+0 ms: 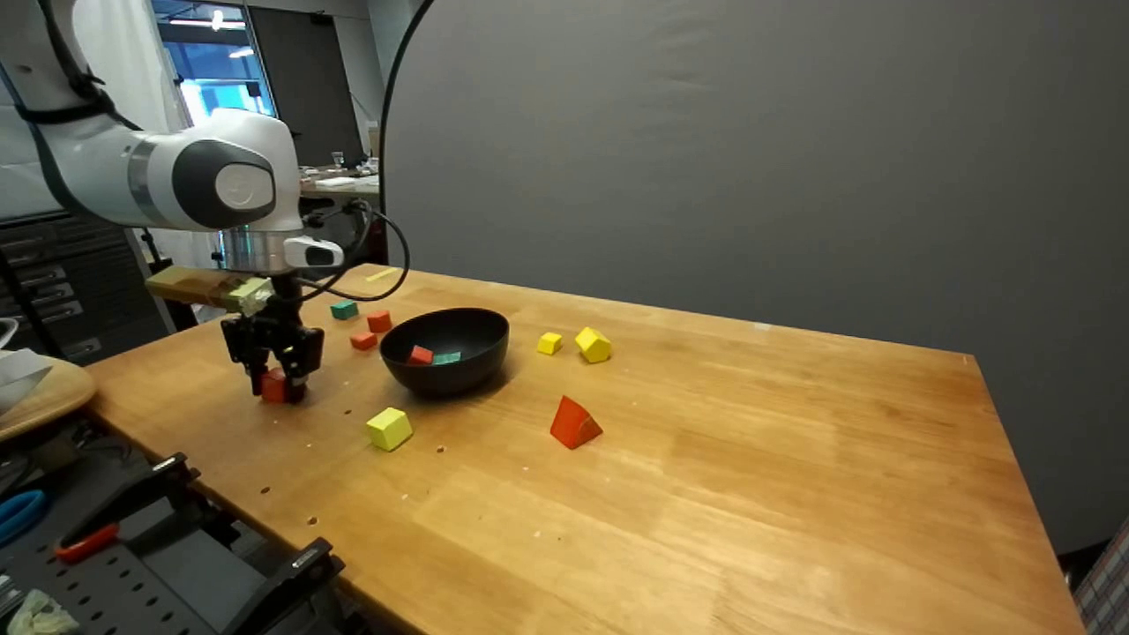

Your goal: Pick up all the cubes and put them in the black bowl

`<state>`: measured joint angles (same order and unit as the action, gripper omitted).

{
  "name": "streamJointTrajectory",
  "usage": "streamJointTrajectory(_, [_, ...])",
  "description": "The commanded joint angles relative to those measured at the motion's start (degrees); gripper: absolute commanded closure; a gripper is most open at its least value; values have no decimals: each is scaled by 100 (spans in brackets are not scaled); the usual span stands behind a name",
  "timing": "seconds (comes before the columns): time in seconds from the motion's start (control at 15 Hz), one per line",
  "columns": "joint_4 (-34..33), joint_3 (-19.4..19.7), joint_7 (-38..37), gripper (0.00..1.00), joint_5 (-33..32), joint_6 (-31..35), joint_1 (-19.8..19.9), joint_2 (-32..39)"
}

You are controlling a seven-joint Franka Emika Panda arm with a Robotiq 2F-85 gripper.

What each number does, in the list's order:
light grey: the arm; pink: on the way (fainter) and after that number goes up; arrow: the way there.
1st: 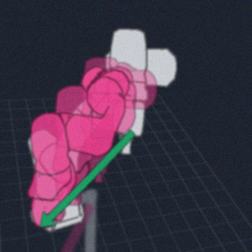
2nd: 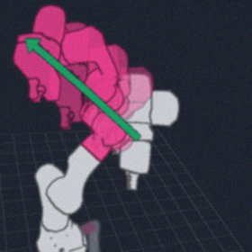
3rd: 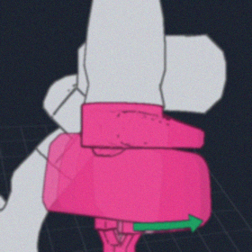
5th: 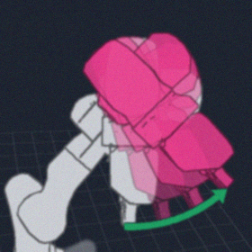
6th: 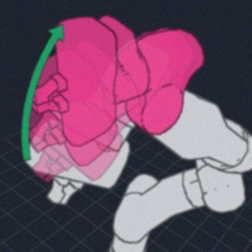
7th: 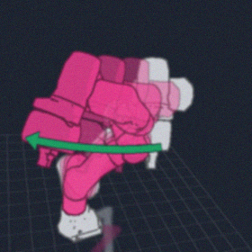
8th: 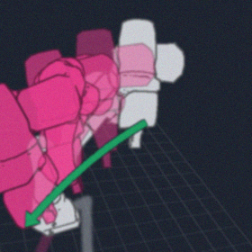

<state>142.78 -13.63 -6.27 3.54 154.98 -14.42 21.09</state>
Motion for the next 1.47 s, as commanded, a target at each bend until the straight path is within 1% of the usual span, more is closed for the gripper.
streamJointTrajectory(0.0, [-33, 54, -7, 73, -126, 128, -89, -30])
streamJointTrajectory(0.07, [2, 37, 14, 79, -93, 128, -56, -102])
streamJointTrajectory(0.13, [73, -123, 196, 79, 146, 132, 118, -237])
streamJointTrajectory(0.27, [433, -265, 391, 79, 376, 129, 327, -942])
streamJointTrajectory(0.33, [673, -128, 255, 79, 284, 267, 282, -1331])
streamJointTrajectory(0.4, [791, 14, 103, 79, 171, 474, 243, -1535])
streamJointTrajectory(0.53, [1010, 347, -229, 79, -177, 465, 254, -2115])
streamJointTrajectory(0.67, [1211, 669, -476, 79, -652, 359, 456, -2715])
streamJointTrajectory(0.73, [1213, 799, -664, 79, -1015, 371, 614, -2841])
streamJointTrajectory(0.8, [1092, 861, -763, 79, -1335, 393, 806, -2740])
streamJointTrajectory(1.0, [700, 959, -814, 79, -1779, 519, 1242, -2265])
streamJointTrajectory(1.13, [445, 1003, -705, 79, -1728, 550, 1306, -1841])
streamJointTrajectory(1.33, [96, 1019, -598, 79, -1545, 629, 1190, -1209])
streamJointTrajectory(1.4, [-11, 1020, -542, 67, -1465, 637, 1142, -1037])
